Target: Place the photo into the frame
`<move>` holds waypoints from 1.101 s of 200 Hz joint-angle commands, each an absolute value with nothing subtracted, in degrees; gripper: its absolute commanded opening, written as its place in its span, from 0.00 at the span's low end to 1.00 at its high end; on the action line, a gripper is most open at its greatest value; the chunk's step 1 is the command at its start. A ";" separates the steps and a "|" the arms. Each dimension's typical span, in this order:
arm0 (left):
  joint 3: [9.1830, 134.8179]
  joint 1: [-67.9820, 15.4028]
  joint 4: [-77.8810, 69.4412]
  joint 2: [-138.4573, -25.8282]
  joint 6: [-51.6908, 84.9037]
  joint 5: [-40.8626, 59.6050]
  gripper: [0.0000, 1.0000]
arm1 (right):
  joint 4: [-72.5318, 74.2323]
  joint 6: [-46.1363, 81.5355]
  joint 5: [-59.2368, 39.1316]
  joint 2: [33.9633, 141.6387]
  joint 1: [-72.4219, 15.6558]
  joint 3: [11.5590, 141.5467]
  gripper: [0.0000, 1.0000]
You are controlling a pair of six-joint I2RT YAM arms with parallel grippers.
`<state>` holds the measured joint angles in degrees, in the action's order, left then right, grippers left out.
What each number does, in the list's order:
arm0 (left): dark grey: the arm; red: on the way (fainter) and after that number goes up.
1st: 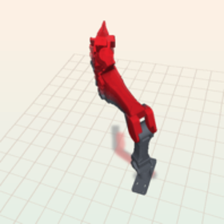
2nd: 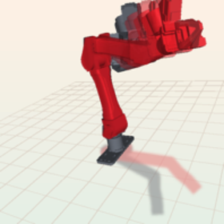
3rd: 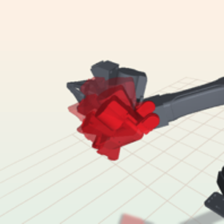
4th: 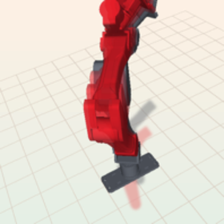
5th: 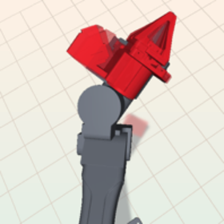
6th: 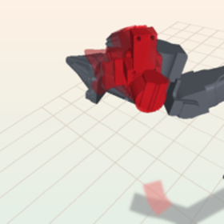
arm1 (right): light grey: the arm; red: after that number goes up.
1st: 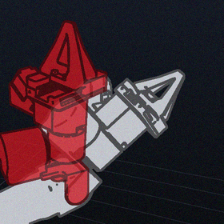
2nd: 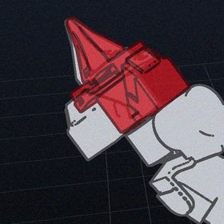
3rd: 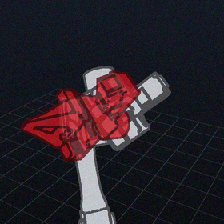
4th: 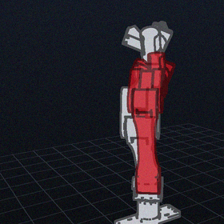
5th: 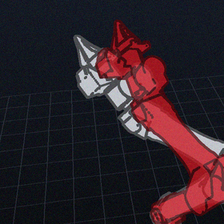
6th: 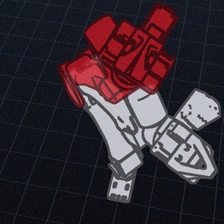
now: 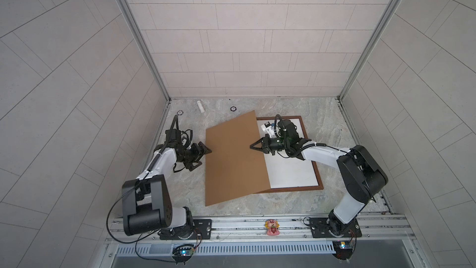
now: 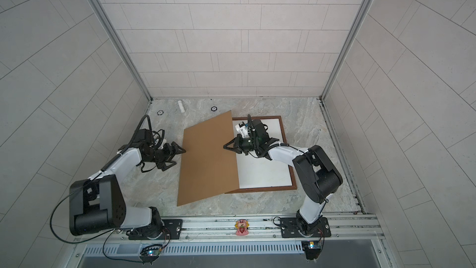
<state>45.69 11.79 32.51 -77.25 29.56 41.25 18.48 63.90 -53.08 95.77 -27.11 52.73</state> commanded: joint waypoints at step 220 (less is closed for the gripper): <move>29.71 16.59 -26.37 -54.83 72.30 61.14 0.87 | 81.67 109.23 -72.59 94.39 -12.63 43.15 0.00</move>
